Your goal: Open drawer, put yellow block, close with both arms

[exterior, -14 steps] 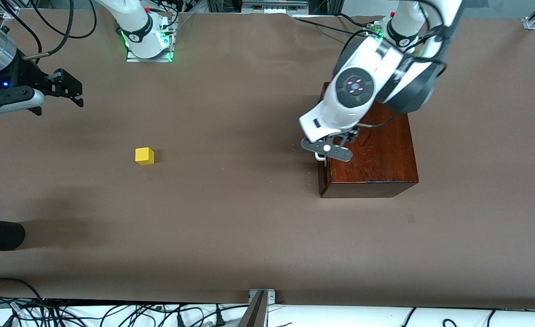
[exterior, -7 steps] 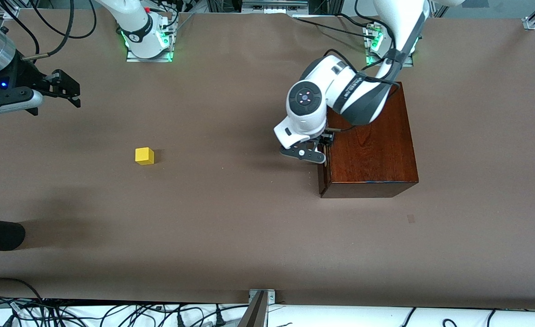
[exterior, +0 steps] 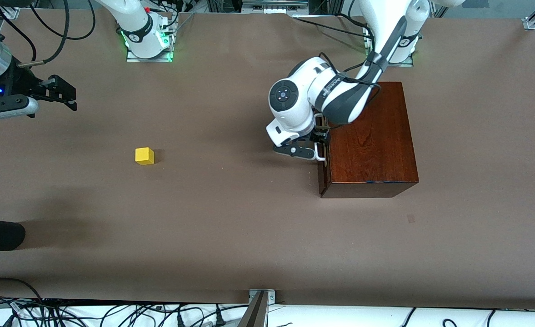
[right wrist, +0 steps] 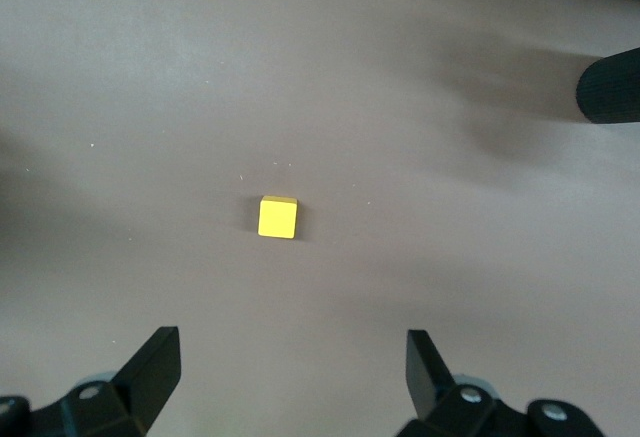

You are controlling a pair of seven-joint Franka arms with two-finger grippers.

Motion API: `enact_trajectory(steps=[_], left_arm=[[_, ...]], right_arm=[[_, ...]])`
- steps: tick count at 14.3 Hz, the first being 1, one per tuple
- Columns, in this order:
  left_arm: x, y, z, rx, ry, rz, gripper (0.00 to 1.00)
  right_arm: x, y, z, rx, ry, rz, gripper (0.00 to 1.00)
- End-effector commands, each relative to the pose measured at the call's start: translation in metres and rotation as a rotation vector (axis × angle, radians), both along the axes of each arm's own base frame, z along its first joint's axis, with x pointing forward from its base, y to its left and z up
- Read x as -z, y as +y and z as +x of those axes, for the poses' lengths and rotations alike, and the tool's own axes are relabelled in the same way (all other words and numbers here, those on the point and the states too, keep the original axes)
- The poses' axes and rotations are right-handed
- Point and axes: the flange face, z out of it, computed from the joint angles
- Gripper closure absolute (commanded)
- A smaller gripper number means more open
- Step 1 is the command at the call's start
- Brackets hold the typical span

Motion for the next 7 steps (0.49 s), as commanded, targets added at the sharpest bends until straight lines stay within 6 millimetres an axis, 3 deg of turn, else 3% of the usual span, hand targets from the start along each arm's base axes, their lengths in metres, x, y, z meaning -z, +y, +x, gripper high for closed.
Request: enact_trajectory(steps=[1, 5, 7], left_arm=[[0.026, -0.008, -0.011, -0.005, -0.024, 0.073, 0.0], [0.035, -0.015, -0.015, -0.004, -0.031, 0.071, 0.0], [0.038, -0.019, -0.014, -0.005, -0.04, 0.056, 0.0]], right_arm=[[0.001, -0.003, 0.006, -0.006, 0.008, -0.006, 0.0], [-0.001, -0.001, 0.007, 0.005, -0.005, -0.007, 0.0], [0.027, 0.003, 0.021, -0.014, 0.041, -0.013, 0.0]])
